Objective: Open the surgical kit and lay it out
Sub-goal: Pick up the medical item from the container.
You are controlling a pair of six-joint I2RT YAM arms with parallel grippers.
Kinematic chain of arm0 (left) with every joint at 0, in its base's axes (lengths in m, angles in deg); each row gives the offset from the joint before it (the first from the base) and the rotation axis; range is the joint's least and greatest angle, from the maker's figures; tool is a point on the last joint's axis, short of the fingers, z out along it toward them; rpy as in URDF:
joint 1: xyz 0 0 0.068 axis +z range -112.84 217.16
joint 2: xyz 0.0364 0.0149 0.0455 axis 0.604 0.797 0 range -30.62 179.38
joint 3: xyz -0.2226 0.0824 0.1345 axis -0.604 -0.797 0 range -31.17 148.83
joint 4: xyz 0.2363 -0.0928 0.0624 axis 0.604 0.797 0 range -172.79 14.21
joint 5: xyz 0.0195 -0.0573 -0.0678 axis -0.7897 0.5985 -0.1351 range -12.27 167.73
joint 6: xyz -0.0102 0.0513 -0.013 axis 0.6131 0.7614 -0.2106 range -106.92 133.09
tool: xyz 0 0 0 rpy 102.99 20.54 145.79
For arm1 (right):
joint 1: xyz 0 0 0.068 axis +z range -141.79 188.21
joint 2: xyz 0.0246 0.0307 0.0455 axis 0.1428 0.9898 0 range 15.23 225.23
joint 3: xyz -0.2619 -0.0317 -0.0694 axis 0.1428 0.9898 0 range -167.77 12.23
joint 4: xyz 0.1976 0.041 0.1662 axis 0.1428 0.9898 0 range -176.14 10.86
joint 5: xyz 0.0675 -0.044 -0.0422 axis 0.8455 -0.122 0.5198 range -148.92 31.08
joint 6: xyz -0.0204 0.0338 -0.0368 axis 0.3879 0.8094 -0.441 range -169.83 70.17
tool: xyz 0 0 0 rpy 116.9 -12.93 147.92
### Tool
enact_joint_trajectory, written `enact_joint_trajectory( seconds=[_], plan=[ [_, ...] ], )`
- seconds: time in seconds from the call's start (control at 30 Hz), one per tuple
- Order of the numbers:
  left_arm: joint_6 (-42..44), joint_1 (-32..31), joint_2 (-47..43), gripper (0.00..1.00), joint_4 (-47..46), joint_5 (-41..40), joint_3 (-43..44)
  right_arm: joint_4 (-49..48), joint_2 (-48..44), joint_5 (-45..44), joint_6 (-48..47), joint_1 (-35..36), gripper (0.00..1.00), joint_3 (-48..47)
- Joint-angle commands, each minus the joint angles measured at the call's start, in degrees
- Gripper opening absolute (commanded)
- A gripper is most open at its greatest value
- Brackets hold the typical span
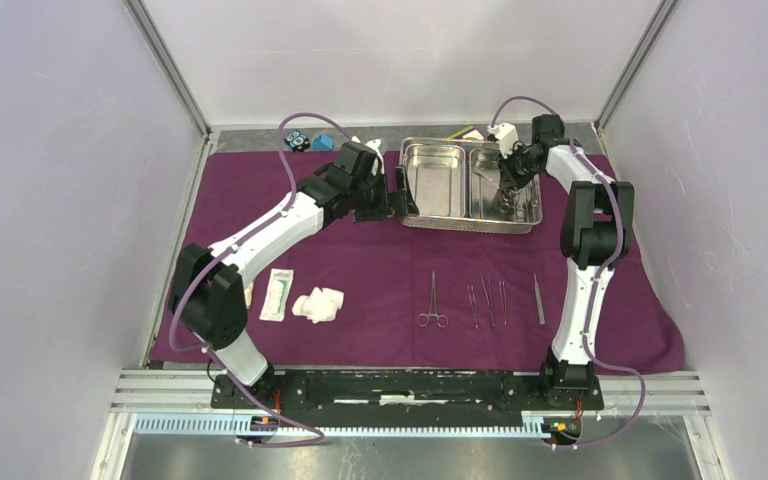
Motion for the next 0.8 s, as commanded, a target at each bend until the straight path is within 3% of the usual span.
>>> enact_joint_trajectory(
  seconds=[0.0, 0.2, 0.77],
  plan=[
    [-1.98, 0.43, -1.82, 1.0, -2.22, 1.42, 0.17, 1.1, -0.75, -2.26, 1.42, -0.53, 0.12, 2.96],
    [-2.19, 0.6, -1.75, 1.0, -2.31, 1.67, 0.16, -1.69, -3.8, -1.53, 3.41, -0.53, 0.0, 4.13],
    [-2.25, 0.99, -1.81, 1.0, -2.57, 2.15, 0.1, -3.83, -9.36, 0.02, 7.09, -0.55, 0.0, 3.39]
  ],
)
